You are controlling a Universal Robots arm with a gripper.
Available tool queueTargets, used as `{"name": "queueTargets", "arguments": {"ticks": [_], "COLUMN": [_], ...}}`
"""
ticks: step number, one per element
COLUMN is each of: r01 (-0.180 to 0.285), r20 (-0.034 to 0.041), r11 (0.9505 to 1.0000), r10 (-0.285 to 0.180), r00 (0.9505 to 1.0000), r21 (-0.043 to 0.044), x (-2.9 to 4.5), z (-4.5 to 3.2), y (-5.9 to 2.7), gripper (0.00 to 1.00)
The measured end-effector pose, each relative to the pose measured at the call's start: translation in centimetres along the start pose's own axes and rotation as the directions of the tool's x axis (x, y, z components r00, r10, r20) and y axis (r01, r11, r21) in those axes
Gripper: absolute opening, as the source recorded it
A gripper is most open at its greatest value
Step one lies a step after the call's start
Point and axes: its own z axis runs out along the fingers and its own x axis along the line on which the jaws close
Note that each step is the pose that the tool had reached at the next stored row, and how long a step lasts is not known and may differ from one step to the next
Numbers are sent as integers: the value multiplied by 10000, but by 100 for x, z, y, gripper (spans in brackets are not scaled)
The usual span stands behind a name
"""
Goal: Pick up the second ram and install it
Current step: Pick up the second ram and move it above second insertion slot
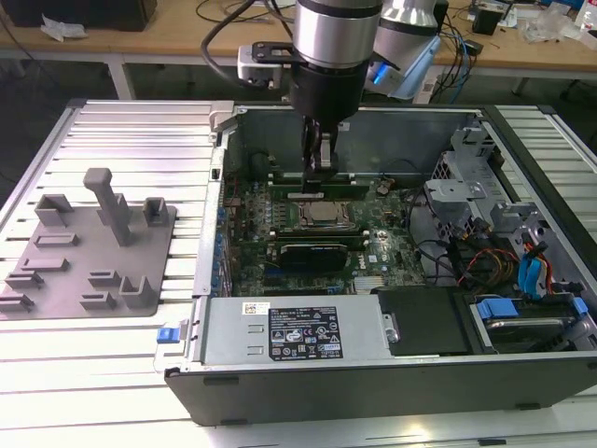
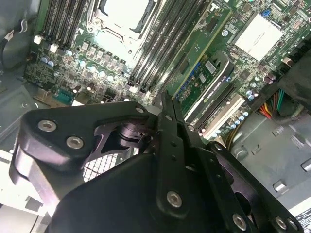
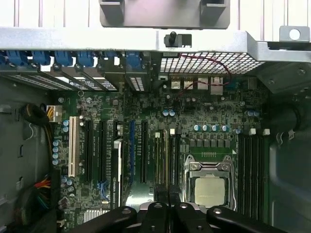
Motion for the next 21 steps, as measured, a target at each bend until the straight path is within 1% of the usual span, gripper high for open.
{"name": "queueTargets", "arguments": {"ticks": [10, 12, 16, 17, 19, 21], "r01": [-1, -4, -21, -29, -40, -45], "r20": [-1, 0, 0, 0, 0, 1], "r11": [10000, 10000, 10000, 10000, 10000, 10000], "r10": [1, 4, 21, 29, 40, 45], "r00": [10000, 10000, 10000, 10000, 10000, 10000], "r21": [0, -4, -22, -31, -43, -46], "x": [-11, -33, -97, -119, -144, -146], "z": [120, 176, 233, 258, 319, 389], "y": [-28, -32, -35, -36, -40, -41], "gripper": [9, 9, 9, 9, 9, 9]}}
